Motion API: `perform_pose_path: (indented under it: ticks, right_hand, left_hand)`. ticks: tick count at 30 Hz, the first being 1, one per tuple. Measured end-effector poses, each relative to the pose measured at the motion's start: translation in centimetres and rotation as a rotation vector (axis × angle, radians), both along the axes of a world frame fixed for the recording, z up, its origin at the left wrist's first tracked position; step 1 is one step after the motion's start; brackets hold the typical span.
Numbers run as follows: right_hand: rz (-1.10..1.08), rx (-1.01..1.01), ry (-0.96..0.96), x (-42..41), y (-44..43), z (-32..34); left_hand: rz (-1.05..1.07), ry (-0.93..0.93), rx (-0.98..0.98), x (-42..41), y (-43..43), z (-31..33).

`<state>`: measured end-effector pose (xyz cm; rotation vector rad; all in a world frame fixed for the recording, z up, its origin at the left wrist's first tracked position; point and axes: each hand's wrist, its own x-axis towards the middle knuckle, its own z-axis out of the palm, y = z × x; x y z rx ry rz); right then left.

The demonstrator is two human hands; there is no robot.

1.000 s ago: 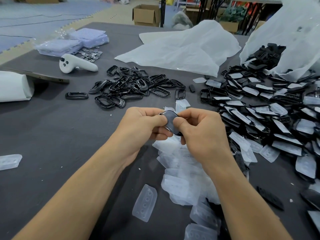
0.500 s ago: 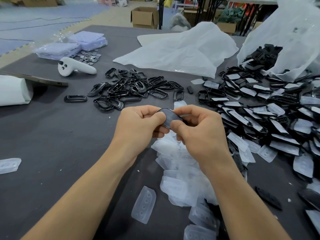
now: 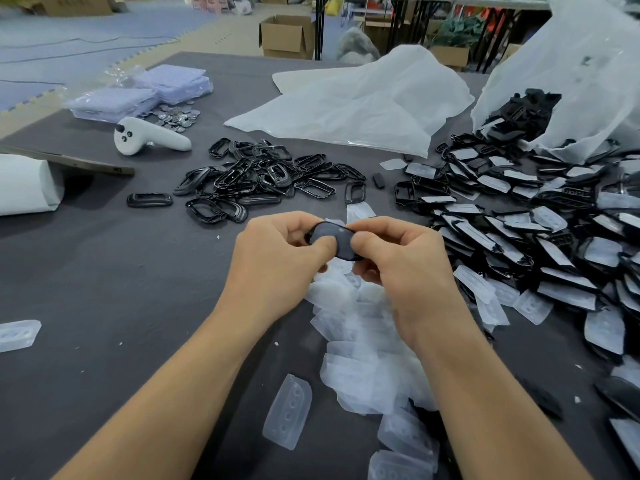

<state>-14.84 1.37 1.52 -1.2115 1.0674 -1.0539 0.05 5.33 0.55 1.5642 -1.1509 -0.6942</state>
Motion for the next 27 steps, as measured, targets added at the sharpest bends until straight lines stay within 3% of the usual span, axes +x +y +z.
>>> perform_pose_path:
  ticks: [3,8,20,23,27]
  right_hand:
    - [-0.033,-0.092,0.080,0.1,-0.1,-0.2]
    - [-0.029,-0.144,0.144,0.2,0.0,-0.6]
    - [0.077,-0.114,0.195,0.1,0.1,-0.7]
    - [0.128,-0.182,0.316,-0.2,0.3,-0.6]
    - [0.038,-0.291,0.442,-0.1,0.6,-0.4]
  left_hand:
    - [0.004,-0.116,0.026,0.0,0.3,0.1]
    - [-0.092,-0.061,-0.010,-0.1,0.1,0.0]
    - [-0.078,-0.018,0.018,0.7,-1.0,-1.3]
    - [-0.060,0.013,0.031,0.9,-1.0,-1.3]
    - [-0.087,0.081,0.061,0.7,-0.9,-1.1]
